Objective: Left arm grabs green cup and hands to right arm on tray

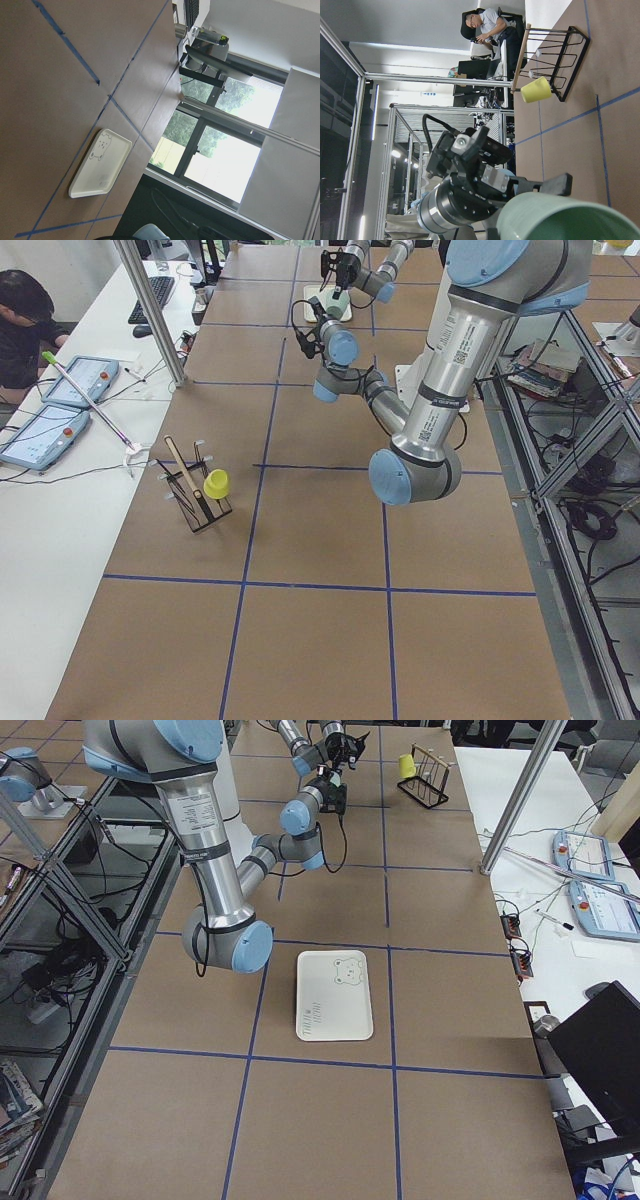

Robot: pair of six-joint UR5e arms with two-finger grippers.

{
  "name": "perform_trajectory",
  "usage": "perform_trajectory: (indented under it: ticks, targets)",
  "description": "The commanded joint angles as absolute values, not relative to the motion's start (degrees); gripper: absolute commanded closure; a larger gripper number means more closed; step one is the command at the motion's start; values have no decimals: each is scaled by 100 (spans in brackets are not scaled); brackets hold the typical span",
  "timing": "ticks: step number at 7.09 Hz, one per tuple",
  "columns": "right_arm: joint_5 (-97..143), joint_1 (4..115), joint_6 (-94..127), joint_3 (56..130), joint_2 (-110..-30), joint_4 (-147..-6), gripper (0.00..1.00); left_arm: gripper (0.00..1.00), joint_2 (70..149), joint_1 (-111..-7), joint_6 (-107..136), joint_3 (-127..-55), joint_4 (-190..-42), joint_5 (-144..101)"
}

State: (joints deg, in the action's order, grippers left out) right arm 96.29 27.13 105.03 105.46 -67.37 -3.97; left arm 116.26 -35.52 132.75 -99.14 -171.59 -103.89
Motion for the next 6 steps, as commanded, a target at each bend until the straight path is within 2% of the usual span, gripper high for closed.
perform_trajectory:
  ticks: [1, 3, 6]
  targets:
    - [9676, 2803, 10494, 10590, -6767, -979, 100, 0, 11725, -3936, 12662, -9896, -15950, -10423]
    - [10645, 3414, 10311, 10617, -6733, -2461, 100, 0, 11725, -4443, 10637, -9923, -13776, -11401]
    - [11671, 4287, 8122, 10749, -6776, -5543, 100, 0, 11498, -5157, 7632, -10054, -11217, -11988]
